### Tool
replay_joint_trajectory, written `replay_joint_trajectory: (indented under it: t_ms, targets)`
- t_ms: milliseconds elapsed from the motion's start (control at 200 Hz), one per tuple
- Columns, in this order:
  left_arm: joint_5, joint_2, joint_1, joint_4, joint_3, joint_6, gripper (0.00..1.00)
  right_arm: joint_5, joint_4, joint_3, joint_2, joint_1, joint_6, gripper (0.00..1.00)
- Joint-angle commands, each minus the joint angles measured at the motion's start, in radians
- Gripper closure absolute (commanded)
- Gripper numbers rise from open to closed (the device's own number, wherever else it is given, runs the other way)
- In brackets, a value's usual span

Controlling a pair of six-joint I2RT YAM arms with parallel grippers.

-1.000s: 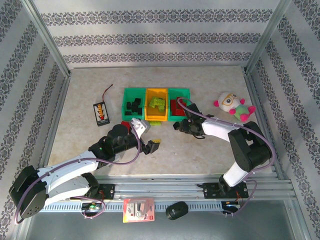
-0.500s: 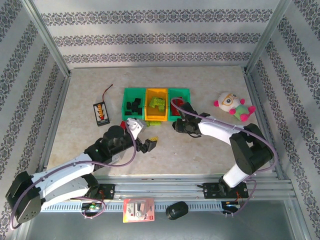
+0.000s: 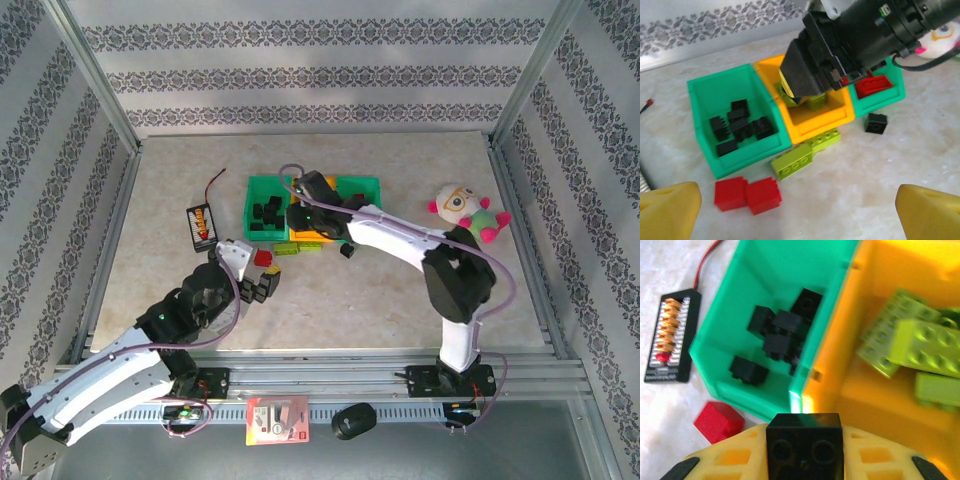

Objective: Sort the legos into containers by color
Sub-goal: Place the lego in the container.

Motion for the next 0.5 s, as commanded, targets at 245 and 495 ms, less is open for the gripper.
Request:
replay_joint_trajectory:
  t_ms: [245,495]
  targets:
    - [-0.087,-0.019,-0.015,-0.105,0.002,-0.06,0.01,0.062,0.007,0.307,0.257,0.015,-0.053,0.7]
    - [-0.083,-0.016,-0.015,-0.097,0.0,-0.055,0.01,0.07,-0.008,0.336,0.237,0.015,-0.075,0.41]
